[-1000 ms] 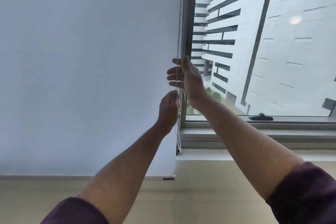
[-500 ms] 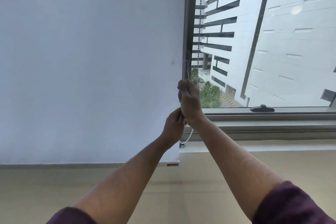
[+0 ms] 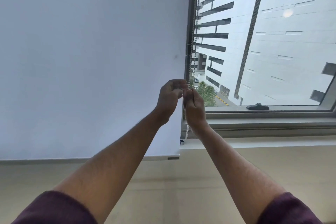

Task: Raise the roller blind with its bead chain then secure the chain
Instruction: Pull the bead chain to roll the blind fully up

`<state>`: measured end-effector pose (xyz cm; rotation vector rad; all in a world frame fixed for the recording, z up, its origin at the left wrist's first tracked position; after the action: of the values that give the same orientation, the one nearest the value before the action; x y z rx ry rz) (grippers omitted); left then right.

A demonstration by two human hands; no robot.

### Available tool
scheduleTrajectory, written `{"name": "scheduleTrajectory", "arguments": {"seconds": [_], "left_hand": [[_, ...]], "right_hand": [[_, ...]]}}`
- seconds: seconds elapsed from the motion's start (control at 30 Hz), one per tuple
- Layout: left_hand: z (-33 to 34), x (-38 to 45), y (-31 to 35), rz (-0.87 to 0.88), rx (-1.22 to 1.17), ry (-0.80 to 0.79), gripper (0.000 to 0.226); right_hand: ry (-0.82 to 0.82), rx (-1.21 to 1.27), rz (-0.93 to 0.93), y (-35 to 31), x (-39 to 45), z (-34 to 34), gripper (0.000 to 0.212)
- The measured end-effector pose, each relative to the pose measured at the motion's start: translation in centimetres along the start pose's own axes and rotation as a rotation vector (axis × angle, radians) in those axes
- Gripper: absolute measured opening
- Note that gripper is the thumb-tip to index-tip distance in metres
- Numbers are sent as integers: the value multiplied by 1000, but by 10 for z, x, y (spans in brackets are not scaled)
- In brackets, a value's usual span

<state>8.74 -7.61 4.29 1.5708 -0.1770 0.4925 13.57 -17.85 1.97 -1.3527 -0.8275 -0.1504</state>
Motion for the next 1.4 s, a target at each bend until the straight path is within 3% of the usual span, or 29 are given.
{"name": "scheduleTrajectory", "arguments": {"seconds": [0.13,0.27,0.37,0.47,0.57,0.83,0.97,1.1,1.27,1.4], "left_hand": [[14,8,20,0,-109,-69,23],[36,8,31,-47,-58,-130,55],[60,1,36,-63,-31,-151,58],[74,-7,32,-68,-18,-56,56],[81,-22,29,-30,161,103,58],[98,-56,17,-46,191,194,59],[91,-70,20,-58,139,248,58],[92,-80,25,-42,136,234,59],[104,-85,33,-12,204,201,60],[101,-86,32,-42,208,171,62]], "right_hand": [[11,2,59,18,-19,-5,41],[-6,4,93,25,-36,-12,39],[-45,42,82,18,-44,-17,37],[-77,55,98,11,-50,-24,39],[-127,48,141,13,-64,-32,40],[-296,29,192,16,-99,-49,43],[-468,69,243,-1,-95,-57,16],[-388,191,283,-36,-63,-81,46],[-402,267,195,-98,-32,-62,28],[-362,276,195,-120,-27,-41,31]]}}
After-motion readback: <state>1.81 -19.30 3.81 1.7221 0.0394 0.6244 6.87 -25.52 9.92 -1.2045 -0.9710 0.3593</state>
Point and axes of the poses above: each hand's wrist, its own x-axis towards the middle knuckle, its own z-axis out of the palm, y = z × x, the point moved 9 cm from there along x, towards the middle knuckle, and after that the axes turned 12 degrees about -y, right-handed, at the moved point
